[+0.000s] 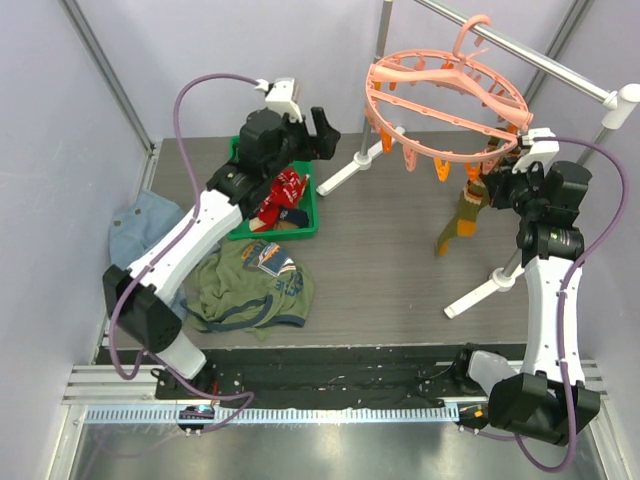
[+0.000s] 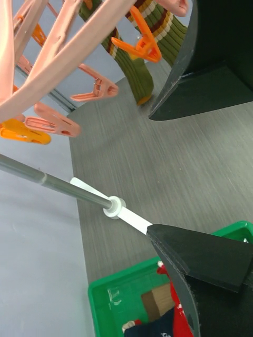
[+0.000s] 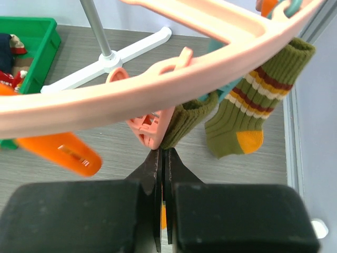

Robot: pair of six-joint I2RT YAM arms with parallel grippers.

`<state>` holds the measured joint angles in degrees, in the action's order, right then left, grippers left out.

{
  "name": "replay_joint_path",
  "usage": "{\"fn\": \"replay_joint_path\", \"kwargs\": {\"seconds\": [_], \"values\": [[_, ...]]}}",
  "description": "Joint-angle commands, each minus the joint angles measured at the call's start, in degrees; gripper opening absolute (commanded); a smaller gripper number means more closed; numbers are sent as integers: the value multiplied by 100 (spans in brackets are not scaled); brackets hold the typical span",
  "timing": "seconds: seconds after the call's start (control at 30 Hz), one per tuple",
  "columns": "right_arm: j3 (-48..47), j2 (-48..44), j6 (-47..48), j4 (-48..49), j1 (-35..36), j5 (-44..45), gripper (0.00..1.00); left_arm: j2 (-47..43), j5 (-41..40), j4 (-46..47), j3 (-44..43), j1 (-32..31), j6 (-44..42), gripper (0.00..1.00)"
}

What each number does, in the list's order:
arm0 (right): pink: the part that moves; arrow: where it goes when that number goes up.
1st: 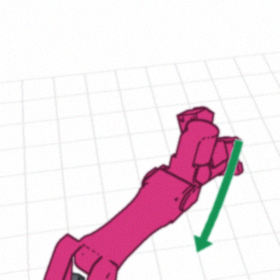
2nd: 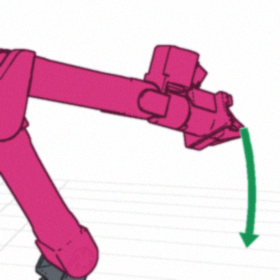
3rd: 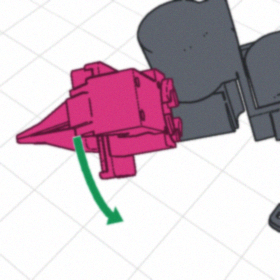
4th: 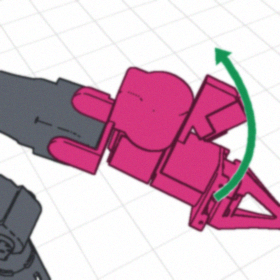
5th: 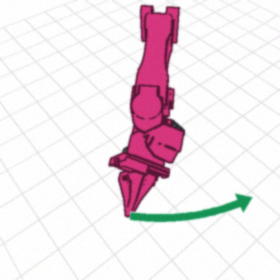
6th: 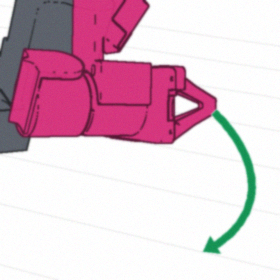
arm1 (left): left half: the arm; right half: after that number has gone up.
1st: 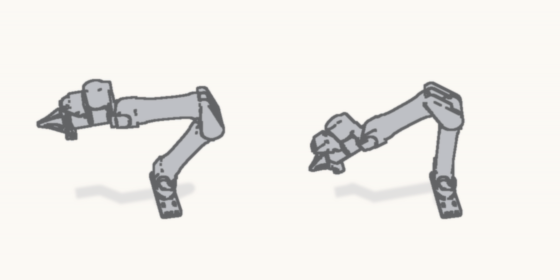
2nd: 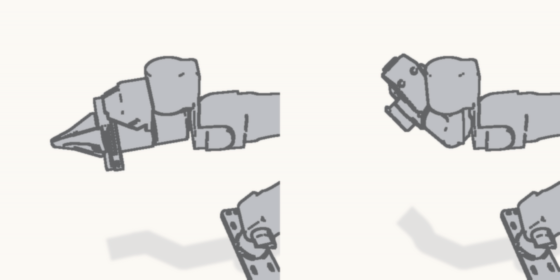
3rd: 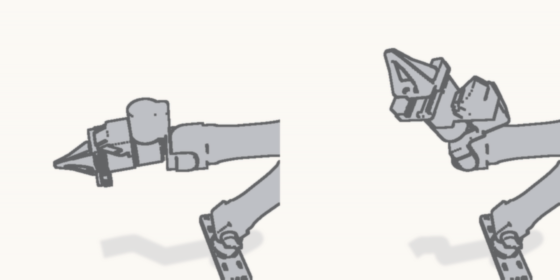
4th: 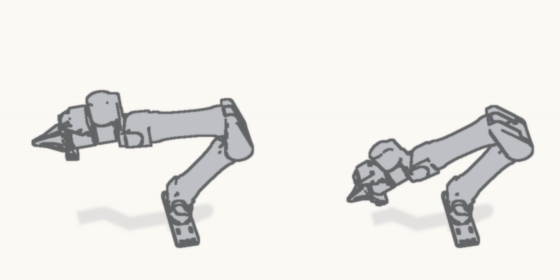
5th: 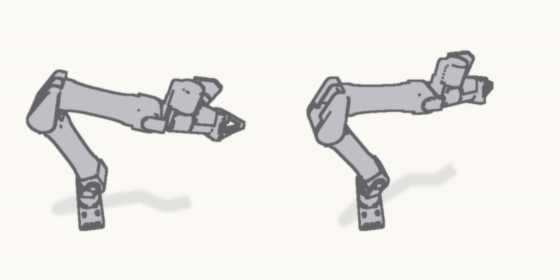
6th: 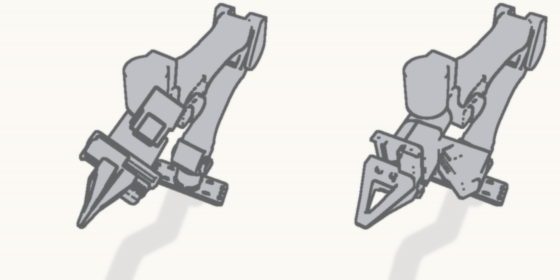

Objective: Remove the socks clipped to the hanger

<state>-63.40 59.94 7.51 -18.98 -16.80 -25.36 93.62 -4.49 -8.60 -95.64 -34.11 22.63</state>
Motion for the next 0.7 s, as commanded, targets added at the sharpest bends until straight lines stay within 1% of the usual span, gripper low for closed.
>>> {"fn": "replay_joint_path", "kwargs": {"seconds": [0.0,0.07,0.13,0.27,0.33,0.37,0.4,0.5,0.53,0.67], "values": [[64,-378,-285,-96,106,330,1,-677,44,552,931,1,293,84],[99,-439,-346,-176,194,453,1,-845,150,788,1413,-87,338,84],[134,-501,-434,-281,291,532,1,-1012,220,834,1678,-210,286,84],[134,-598,-513,-457,624,699,1,-1127,308,1412,2249,-718,92,84],[143,-642,-575,-527,870,1015,1,-1145,318,1650,2417,-930,5,84],[135,-668,-636,-545,949,1129,1,-1145,291,1869,2557,-1149,-39,84],[82,-659,-724,-623,1107,1365,1,-1110,317,2001,2628,-1246,-40,84],[-50,-659,-1049,-834,1310,1508,1,-934,291,2397,2726,-1642,-13,85],[-50,-677,-1198,-844,1337,1534,1,-864,291,2563,2717,-1843,-5,85],[-6,-870,-1655,-792,1398,1500,1,-451,194,3004,2516,-2231,-13,85]]}}
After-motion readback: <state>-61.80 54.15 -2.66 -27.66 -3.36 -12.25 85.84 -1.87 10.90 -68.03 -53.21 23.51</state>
